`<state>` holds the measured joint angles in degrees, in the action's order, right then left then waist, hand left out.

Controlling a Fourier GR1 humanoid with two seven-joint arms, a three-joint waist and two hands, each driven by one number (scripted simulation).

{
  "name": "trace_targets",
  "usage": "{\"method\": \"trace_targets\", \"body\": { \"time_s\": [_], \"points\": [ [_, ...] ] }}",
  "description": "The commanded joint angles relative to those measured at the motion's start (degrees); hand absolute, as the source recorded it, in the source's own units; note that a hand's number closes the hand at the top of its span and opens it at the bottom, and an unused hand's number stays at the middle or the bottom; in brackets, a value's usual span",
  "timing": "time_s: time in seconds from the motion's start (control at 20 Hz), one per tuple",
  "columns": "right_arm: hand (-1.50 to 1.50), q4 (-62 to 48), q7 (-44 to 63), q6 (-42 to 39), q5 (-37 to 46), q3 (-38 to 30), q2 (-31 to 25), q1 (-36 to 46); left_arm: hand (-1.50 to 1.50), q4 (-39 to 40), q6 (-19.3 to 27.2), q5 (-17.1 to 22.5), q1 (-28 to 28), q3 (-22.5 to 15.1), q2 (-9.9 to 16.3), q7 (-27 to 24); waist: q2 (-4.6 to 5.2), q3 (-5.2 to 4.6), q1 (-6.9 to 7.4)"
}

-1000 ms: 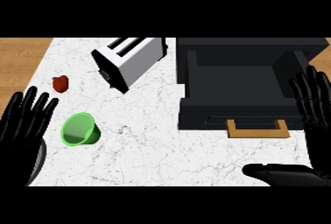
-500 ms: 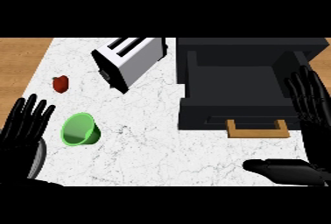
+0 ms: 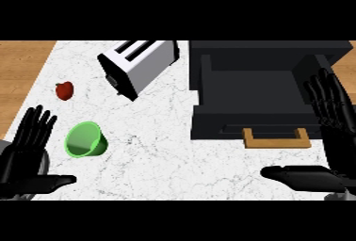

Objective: Pick up the cup, place it into the drawer and close the drawer

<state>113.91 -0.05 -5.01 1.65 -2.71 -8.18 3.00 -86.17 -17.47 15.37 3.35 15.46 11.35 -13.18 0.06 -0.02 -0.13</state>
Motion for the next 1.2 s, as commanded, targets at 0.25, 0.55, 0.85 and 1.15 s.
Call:
{"method": "trace_targets", "body": {
  "time_s": [0.25, 0.55, 0.85, 1.15],
  "points": [
    [-1.50, -1.2, -1.0, -1.5, -0.9, -1.4, 0.0, 0.4, -1.50, 21.9, 0.1, -8.4, -3.8, 1.2, 1.2, -13.5, 0.00, 0.00, -0.03],
    [-1.50, 1.4, 3.3, -1.0, -1.1, -2.0, 0.0, 2.6, -1.50, 36.7, -1.9, -8.9, -8.6, 4.0, 4.8, -22.2, -0.03, 0.00, -0.01],
    [-1.50, 3.1, -0.3, -6.2, -6.3, -6.4, -3.0, -3.3, -1.50, 54.8, -3.4, -11.0, -15.5, 5.5, 7.5, -33.8, 0.03, -0.04, -0.61],
    [-1.50, -1.4, -1.9, -3.2, -1.6, -3.1, 0.4, 0.7, -1.50, 70.4, -2.4, -14.0, -21.9, 5.2, 8.7, -44.9, 0.20, -0.10, -0.61]
  ]
}}
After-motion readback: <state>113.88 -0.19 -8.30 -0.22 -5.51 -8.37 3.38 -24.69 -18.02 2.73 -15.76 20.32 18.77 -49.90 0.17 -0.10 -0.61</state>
